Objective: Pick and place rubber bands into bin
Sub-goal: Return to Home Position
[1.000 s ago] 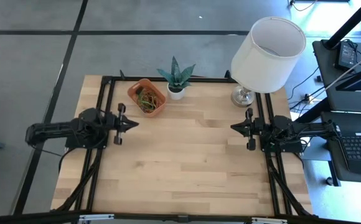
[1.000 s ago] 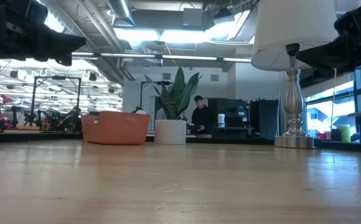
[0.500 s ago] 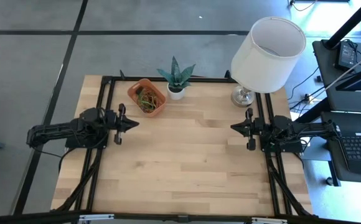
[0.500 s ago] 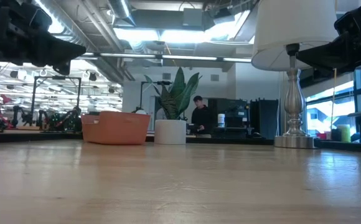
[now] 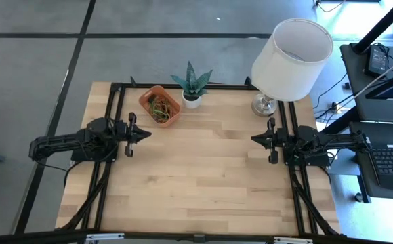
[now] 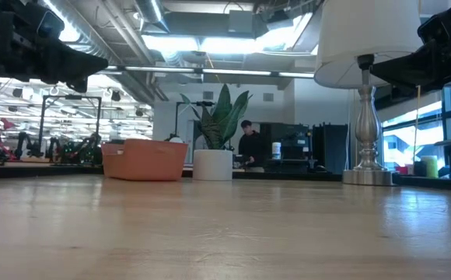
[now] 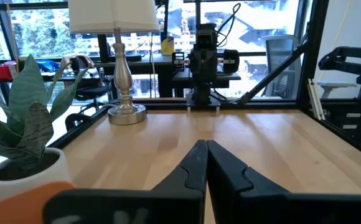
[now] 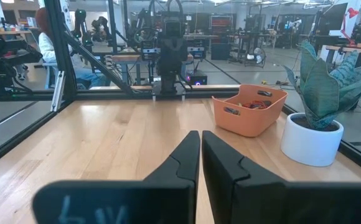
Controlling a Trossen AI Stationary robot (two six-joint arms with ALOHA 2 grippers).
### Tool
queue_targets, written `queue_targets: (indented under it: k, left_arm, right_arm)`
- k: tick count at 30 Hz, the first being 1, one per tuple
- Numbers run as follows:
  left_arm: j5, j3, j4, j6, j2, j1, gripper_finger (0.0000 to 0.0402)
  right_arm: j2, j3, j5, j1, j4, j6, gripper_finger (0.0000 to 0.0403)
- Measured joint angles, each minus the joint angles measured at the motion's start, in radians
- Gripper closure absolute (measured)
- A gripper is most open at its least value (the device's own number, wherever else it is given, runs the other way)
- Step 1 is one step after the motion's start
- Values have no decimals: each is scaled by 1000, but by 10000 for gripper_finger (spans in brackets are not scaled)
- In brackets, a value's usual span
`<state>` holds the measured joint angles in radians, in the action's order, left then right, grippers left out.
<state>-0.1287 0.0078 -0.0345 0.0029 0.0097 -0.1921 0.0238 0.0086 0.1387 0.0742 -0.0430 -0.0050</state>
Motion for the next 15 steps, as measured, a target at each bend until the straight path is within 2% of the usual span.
queue_targets:
  k: [15]
  left_arm:
    - [0, 0, 0, 0, 0, 0, 398]
  right_arm:
    - [0, 0, 0, 0, 0, 0, 379]
